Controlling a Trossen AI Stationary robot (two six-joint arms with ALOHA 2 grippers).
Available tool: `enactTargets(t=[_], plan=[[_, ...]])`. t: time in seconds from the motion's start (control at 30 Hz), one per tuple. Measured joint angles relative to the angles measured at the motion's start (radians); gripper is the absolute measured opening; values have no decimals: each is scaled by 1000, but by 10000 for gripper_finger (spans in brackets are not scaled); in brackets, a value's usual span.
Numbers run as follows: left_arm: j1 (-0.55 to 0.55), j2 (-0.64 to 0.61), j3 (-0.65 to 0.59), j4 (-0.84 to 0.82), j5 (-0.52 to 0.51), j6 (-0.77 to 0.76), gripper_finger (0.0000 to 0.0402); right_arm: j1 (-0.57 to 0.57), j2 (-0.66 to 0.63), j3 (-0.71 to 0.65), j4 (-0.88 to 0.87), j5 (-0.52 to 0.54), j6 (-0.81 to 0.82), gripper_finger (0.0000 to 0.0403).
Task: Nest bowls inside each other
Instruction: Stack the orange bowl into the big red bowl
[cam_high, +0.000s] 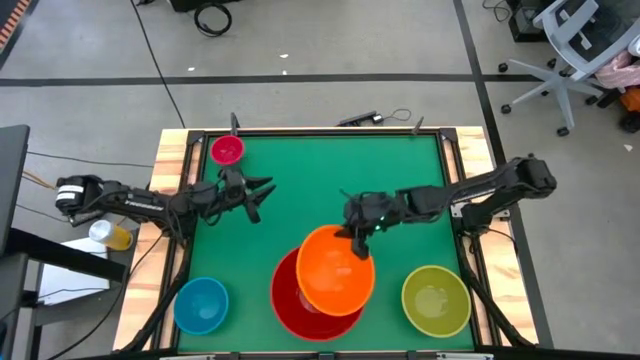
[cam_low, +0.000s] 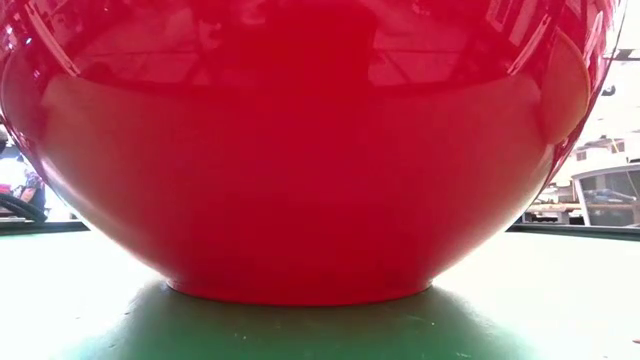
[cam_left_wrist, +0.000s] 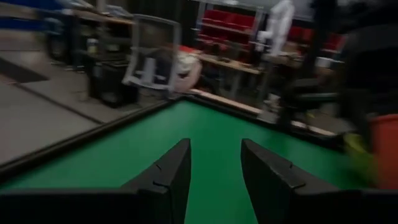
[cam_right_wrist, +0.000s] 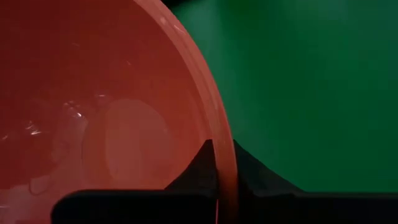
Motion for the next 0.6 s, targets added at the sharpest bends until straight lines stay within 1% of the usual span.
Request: enactTargets(t=[0.13,0.3,0.43,0.6], plan=[[-101,0,0,31,-2,33,141,12,62,3,37,61,35,25],[-225,0,0,75,-9,39,141,13,110,3,35,60,38,57],[-313,0,0,82,-69,42,141,21,113,3,32,53,37,95],[-400,0,0,84,-173,44,141,49,73,3,44,52,35,143]])
